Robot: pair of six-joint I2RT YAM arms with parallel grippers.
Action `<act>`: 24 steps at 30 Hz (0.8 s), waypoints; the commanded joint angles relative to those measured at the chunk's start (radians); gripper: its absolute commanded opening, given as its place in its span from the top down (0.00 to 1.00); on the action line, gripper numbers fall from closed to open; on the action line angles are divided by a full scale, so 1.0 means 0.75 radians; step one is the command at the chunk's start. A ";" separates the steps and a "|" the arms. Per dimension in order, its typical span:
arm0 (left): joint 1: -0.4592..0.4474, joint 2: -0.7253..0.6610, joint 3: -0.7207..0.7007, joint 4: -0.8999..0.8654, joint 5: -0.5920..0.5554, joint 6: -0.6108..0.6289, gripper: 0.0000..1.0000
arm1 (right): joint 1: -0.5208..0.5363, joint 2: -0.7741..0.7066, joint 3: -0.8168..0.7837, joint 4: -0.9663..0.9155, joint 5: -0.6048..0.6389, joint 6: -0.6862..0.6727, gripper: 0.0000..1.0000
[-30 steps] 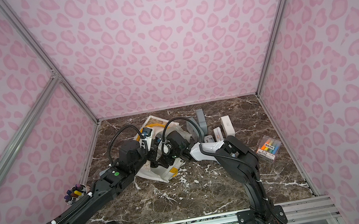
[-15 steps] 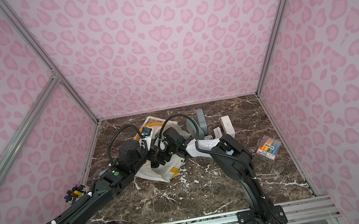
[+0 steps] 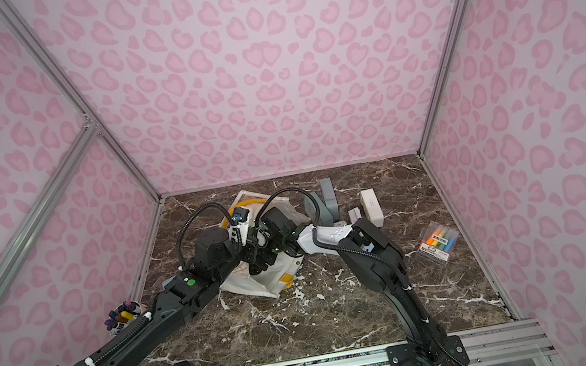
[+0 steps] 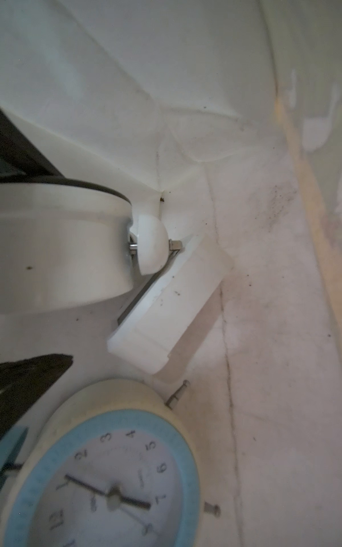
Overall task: Take the alarm clock out of the canvas bag
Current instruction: Pick up the alarm from the canvas bag.
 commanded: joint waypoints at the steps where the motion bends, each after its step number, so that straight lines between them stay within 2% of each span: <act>1: -0.004 -0.010 0.018 0.061 0.078 0.001 0.97 | 0.000 0.011 0.004 -0.005 -0.021 0.005 0.18; 7: -0.004 -0.014 0.015 0.062 0.060 -0.003 0.97 | 0.001 0.005 -0.007 0.009 -0.022 0.026 0.28; 12: -0.003 -0.019 0.012 0.056 0.045 -0.003 0.97 | 0.001 -0.015 -0.010 0.005 -0.012 0.019 0.41; 18: -0.004 -0.019 0.003 0.061 0.027 -0.003 0.97 | -0.003 -0.053 -0.086 0.029 -0.002 0.033 0.44; 22: -0.003 -0.014 0.006 0.056 0.007 -0.006 0.97 | -0.005 -0.091 -0.129 0.059 0.005 0.054 0.51; 24: -0.004 -0.014 0.009 0.057 0.002 -0.013 0.97 | -0.009 -0.110 -0.157 0.080 0.007 0.068 0.52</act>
